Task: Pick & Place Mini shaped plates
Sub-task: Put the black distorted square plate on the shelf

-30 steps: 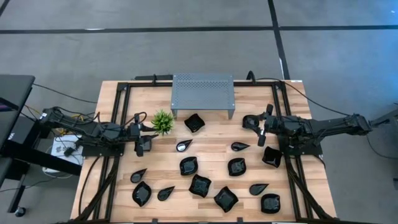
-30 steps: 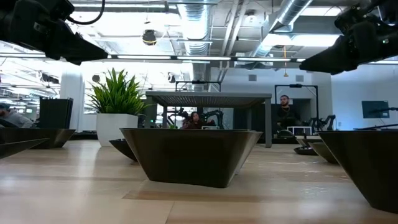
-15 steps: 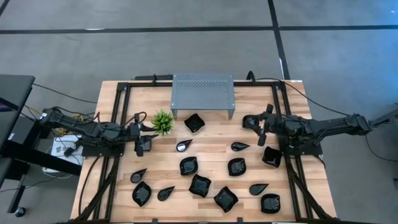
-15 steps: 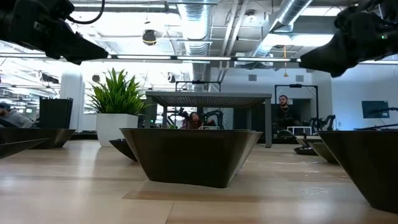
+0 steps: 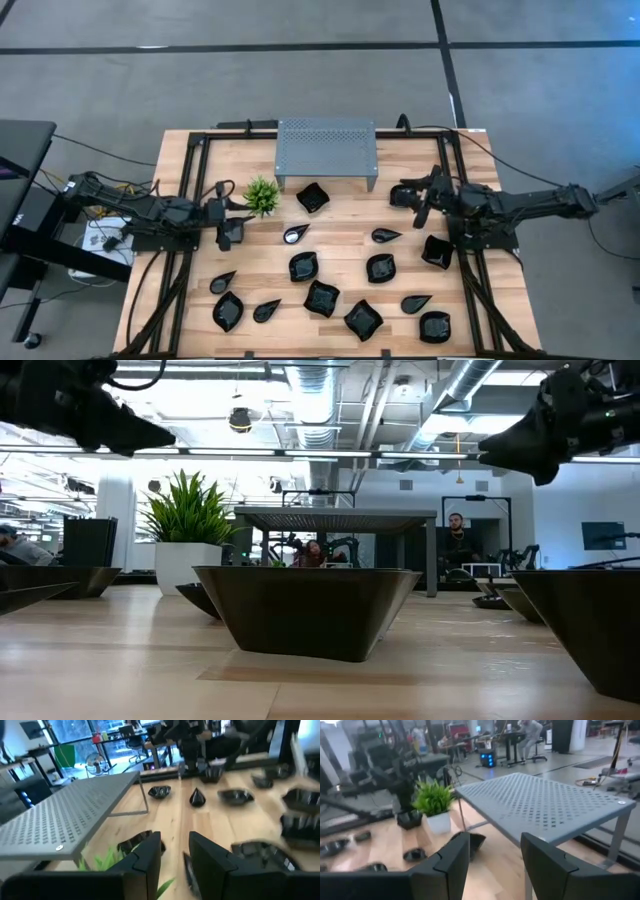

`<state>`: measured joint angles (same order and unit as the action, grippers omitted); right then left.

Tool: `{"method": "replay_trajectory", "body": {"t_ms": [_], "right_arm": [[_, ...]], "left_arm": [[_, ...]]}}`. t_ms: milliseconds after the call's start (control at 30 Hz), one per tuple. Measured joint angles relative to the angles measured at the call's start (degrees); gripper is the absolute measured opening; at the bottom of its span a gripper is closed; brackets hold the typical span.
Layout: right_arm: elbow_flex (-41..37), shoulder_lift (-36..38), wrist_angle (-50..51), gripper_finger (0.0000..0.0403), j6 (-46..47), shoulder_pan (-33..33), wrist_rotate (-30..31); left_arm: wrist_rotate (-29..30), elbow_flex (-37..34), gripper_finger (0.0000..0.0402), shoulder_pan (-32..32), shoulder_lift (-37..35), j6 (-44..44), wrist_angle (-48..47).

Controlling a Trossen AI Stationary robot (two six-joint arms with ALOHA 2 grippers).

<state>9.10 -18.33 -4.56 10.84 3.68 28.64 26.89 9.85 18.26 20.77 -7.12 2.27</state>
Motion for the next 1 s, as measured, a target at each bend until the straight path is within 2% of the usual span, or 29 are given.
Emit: {"method": "replay_trajectory", "body": {"t_ms": [67,200,267,400,500,633,700,800,900,1000], "right_arm": [[0.0,0.0,-0.5,0.0173,1.5,-0.7,0.0],[0.0,0.0,-6.5,0.0173,-3.8,-3.2,-1.0],[0.0,-0.1,-11.1,0.0173,-7.2,-4.6,-4.1],[0.0,-1.8,-17.1,0.0173,-10.8,-6.6,-14.2],[0.0,-4.2,-16.7,0.0173,-9.2,-6.9,-16.9],[0.0,-9.8,-16.5,0.0173,-8.0,-6.8,-16.7],[0.0,-13.3,-20.3,0.0173,-9.9,-6.9,-16.7],[1.4,-18.8,-25.5,0.0173,-12.0,-6.9,-17.2],[3.8,-25.3,-27.8,0.0173,-9.2,-6.8,-20.8],[7.0,-34.0,-27.7,0.0173,-10.6,-6.2,-23.7]], "left_arm": [[0.0,0.0,0.0103,0.0,0.0,2.8,0.3],[0.0,0.0,0.0103,0.0,0.0,4.8,1.3],[0.0,0.0,0.0103,0.0,0.0,4.9,3.4],[0.0,0.0,0.0103,0.0,0.0,4.8,6.4],[0.0,0.0,0.0103,0.0,0.0,4.5,8.5],[1.1,0.0,0.0103,-1.8,0.7,-0.1,12.4],[3.7,0.0,0.0103,-3.7,1.7,-1.1,13.6],[4.0,0.0,0.0103,-6.7,3.4,-1.1,16.2],[-0.4,0.0,0.0103,-8.6,5.9,2.1,17.8],[-4.9,0.0,0.0103,-9.2,9.9,3.1,20.6]]}}
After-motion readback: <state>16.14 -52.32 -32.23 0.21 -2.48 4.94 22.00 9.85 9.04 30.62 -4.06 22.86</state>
